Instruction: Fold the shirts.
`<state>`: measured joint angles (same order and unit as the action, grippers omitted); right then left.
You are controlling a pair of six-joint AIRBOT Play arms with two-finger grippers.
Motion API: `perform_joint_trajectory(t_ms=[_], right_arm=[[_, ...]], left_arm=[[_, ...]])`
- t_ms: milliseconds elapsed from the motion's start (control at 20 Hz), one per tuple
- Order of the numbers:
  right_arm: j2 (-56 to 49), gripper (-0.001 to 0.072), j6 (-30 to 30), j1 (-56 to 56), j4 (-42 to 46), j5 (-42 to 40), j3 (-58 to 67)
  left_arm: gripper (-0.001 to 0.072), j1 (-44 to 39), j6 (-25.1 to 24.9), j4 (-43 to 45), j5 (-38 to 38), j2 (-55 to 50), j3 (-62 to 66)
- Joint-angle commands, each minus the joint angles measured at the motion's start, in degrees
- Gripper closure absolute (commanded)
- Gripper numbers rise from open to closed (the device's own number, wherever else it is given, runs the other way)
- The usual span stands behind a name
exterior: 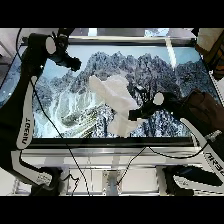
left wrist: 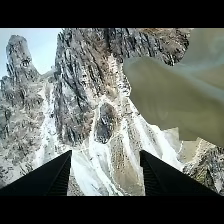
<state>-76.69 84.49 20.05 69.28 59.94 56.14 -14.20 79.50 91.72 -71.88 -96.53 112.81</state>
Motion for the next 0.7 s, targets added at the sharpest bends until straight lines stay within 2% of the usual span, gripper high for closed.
perform_joint_trajectory(t_ms=[0,150,250,450,550,650], right_arm=[[-1.81,0.0179,0.09,0.02,-1.88,-4.46,-1.40],[-4.48,0.0429,-0.59,0.02,-5.16,-9.38,-1.38],[-5.49,0.0680,-0.83,0.04,-8.92,-12.44,-1.36],[-5.42,0.0685,-12.68,0.04,-21.59,-11.87,2.38],[-5.31,0.0686,-15.21,0.04,-25.16,-9.66,7.48],[-4.66,0.0686,-15.80,0.02,-24.76,-6.29,13.22]], left_arm=[[0.0209,0.07,0.09,-0.22,0.02,-1.14,0.04],[0.0218,0.44,0.07,-0.13,0.00,-1.14,0.02],[0.0218,1.36,0.22,-0.15,-0.22,-1.14,0.04],[0.0218,4.46,1.60,-0.22,-3.19,-1.14,0.04],[0.0218,5.62,2.25,-0.35,-4.83,-1.14,0.04],[0.0218,6.10,3.45,-0.46,-5.07,-1.14,0.04]])
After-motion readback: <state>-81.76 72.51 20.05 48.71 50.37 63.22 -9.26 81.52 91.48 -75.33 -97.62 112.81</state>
